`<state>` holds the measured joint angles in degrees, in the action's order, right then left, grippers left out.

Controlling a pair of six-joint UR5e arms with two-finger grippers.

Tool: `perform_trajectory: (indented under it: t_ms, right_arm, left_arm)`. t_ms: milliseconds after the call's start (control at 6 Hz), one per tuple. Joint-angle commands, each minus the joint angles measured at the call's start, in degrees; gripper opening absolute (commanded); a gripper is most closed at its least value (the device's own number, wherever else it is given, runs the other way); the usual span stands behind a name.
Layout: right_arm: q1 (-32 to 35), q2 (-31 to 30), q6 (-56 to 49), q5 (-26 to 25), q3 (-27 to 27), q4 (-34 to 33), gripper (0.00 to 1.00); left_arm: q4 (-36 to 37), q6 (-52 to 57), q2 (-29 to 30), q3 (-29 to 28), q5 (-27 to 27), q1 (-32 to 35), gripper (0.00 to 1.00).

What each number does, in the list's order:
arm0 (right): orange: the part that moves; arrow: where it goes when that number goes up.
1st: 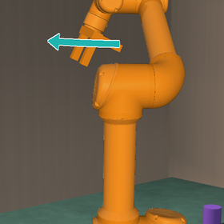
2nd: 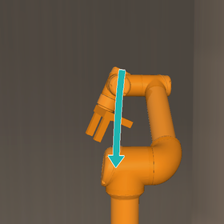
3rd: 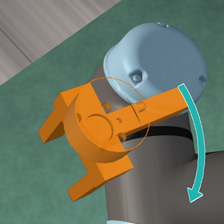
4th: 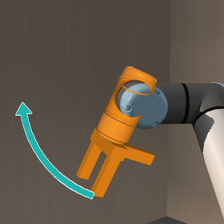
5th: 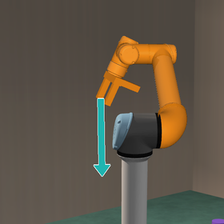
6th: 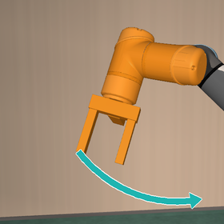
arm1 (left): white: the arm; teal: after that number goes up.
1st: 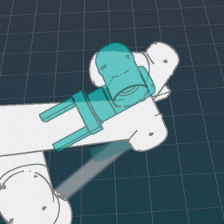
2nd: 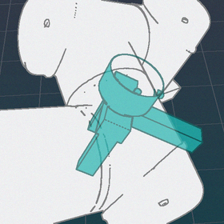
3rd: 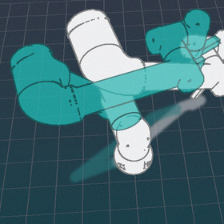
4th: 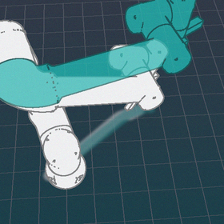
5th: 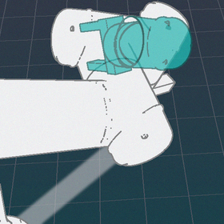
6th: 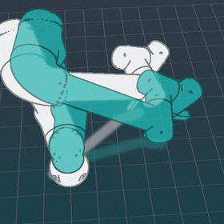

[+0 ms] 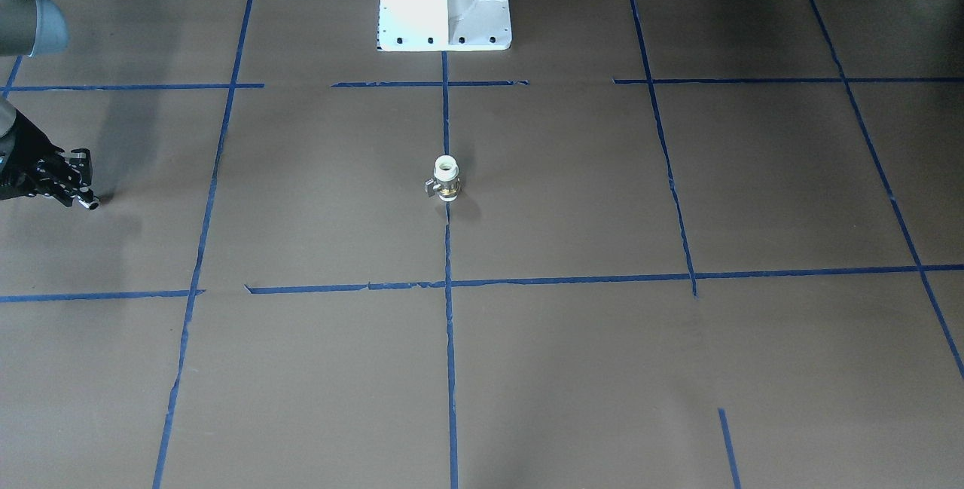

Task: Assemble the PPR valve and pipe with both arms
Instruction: 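Lower the right gripper onto the small chrome valve part and grasp it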

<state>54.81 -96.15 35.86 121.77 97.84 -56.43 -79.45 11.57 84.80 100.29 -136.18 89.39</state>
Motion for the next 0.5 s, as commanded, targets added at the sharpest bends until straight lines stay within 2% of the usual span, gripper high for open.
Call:
perform_trajectory:
  t_ms: [0, 167, 333]
  right_arm:
    - [0.3, 0.3, -0.1, 0.6, 3.3, -0.5, 0.0]
    - [0.1, 1.8, -0.1, 1.0, 5.3, -0.8, 0.0]
    - [-0.7, 7.0, 0.1, 0.8, 5.5, -3.2, 0.0]
  left_arm:
    - [0.0, -0.1, -0.1, 0.2, -1.6, 0.1, 1.0]
    - [0.0, -0.1, -0.1, 0.2, -1.6, 0.1, 1.0]
    - [0.0, -0.1, -0.1, 0.2, -1.6, 0.1, 1.0]
